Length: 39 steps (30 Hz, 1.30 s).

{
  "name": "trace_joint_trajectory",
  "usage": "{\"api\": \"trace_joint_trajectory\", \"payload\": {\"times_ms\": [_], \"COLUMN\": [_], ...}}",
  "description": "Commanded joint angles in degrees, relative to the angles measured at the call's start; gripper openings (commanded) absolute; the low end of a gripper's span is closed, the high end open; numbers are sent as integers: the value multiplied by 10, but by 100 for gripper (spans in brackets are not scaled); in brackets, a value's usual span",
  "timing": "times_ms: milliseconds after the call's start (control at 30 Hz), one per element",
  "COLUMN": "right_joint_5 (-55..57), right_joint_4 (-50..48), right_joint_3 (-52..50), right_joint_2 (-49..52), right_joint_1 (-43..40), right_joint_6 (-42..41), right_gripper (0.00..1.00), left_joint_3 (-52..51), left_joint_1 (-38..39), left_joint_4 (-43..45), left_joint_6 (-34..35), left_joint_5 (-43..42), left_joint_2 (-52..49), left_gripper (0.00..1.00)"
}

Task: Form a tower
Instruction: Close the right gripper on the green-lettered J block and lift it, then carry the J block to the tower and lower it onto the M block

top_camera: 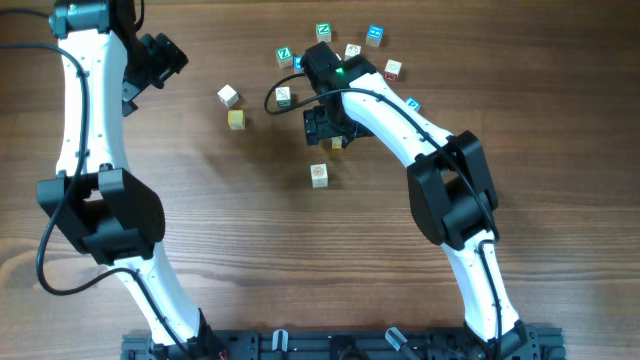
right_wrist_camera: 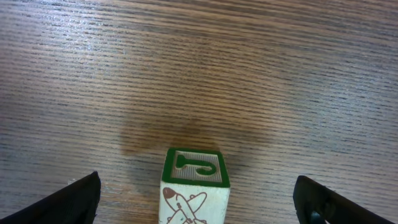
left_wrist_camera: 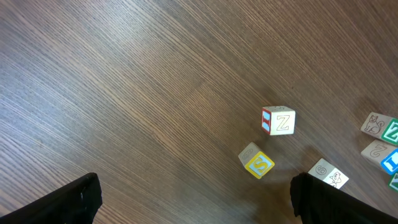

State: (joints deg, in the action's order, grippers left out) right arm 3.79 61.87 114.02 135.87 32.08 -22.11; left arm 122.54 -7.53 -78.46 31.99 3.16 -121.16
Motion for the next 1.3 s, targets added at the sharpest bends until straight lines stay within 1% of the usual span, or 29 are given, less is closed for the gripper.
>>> {"api": "trace_joint_trajectory", "payload": {"times_ms": [0,33,67,133,200,233,267,333,367,400,533,667,867,1033,1100,1167,1267], "right_joint_5": [-13,-13,-12,-12,-13,-13,-12,-12,-12,-13,-13,-13,-13,-52,-77,-79,-79], "right_joint_4": [12,17,21,20,19,18,18,16,14,12,10,10,22,55,72,96,133], "right_joint_3": [-2,-2,-2,-2,-2,-2,-2,-2,-1,-1,1,7,13,13,13,13,-3], "right_joint_2": [11,11,11,11,11,11,11,11,11,11,10,-2,-86,-163,-186,-194,-192], "right_joint_1": [-1,-1,-1,-1,-1,-1,-1,-1,-1,-1,-1,-1,0,4,7,12,37], "right_joint_6": [3,-9,-14,-15,-15,-15,-14,-15,-15,-15,-21,-21,-19,-21,-22,-39,-52], "right_gripper": [67,59,55,54,50,49,46,45,37,32,32,31,31,30,27,25,26], "left_joint_3": [5,5,5,5,5,5,5,5,5,5,5,5,5,5,5,5,5], "left_joint_1": [0,0,0,0,0,0,0,0,0,0,0,0,0,0,0,0,0], "left_joint_4": [0,0,0,0,0,0,0,0,0,0,0,0,0,0,0,0,0], "left_joint_6": [-3,-3,-3,-3,-3,-3,-3,-3,-3,-3,-3,-3,-3,-3,-3,-3,-3], "left_joint_5": [1,1,1,1,1,1,1,1,1,1,1,1,1,1,1,1,1], "left_joint_2": [2,2,2,2,2,2,2,2,2,2,2,2,2,2,2,2,2], "left_gripper": [100,100,100,100,100,100,100,100,100,100,100,100,100,100,100,100,100]}}
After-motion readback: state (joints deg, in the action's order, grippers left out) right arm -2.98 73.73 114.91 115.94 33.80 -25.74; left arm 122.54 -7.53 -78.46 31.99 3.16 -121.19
